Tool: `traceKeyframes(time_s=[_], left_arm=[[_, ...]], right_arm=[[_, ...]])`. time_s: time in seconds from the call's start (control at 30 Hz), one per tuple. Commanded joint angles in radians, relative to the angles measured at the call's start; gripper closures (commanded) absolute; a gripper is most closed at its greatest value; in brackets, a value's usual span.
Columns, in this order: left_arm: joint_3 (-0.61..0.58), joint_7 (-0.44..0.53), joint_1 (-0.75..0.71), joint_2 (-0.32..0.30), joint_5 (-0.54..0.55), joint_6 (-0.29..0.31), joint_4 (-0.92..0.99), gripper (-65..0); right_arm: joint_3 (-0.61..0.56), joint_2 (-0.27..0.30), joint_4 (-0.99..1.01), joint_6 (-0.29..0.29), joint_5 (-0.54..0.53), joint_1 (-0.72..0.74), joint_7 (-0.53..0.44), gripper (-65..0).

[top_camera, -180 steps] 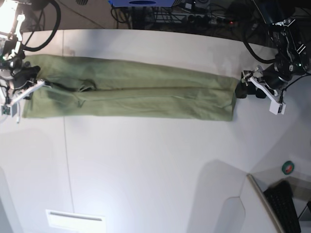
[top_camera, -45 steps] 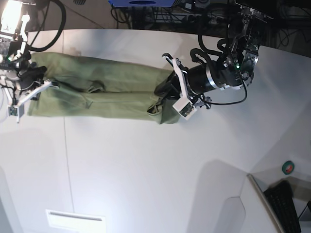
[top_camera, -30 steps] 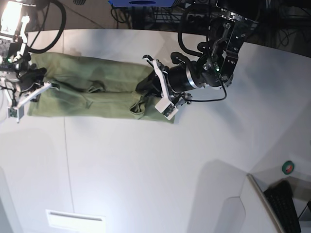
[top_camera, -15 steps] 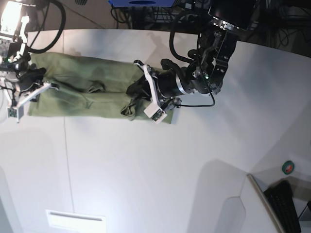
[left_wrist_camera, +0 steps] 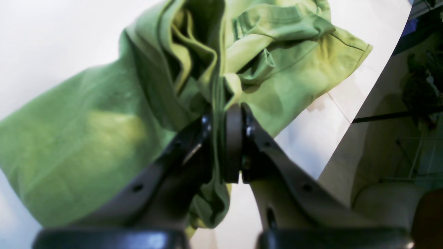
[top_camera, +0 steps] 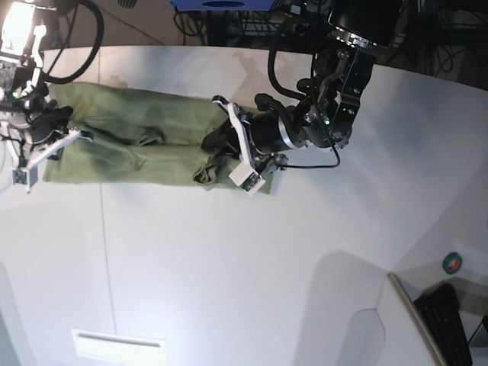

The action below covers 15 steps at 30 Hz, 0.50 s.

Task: Layout the t-shirt on the table in an organized manner, then fold the t-shirt properly
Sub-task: 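Fold the held end over the strip's middle with the left gripper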

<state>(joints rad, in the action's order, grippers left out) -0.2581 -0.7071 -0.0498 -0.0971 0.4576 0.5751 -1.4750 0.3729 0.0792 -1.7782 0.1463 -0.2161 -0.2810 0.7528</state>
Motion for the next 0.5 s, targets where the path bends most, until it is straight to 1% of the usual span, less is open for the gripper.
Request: traceKeyframes(time_s=[0.0,0.3,0.37,0.47], left_arm=[[0.000,0.020,0.017,0.004,0.023,0.007,-0.016,0.0],[-0.007,0.020,0.043,0.007,0.028,0.007,0.009,0.0],[0.000,0.020,0.043,0.026,0.023,0.007,0.033,0.0],[-0.008,0.020,0.038,0.029,0.025,0.007,0.032,0.0]], right_arm=[[0.004,0.009,-0.016,0.002,-0.001,0.006,-0.019,0.0],[0.004,0.009,-0.016,0.002,-0.001,0.006,-0.019,0.0],[0.004,0.009,-0.016,0.002,-0.001,0.006,-0.019,0.0],[0.004,0.009,-0.016,0.002,-0.001,0.006,-0.019,0.0]])
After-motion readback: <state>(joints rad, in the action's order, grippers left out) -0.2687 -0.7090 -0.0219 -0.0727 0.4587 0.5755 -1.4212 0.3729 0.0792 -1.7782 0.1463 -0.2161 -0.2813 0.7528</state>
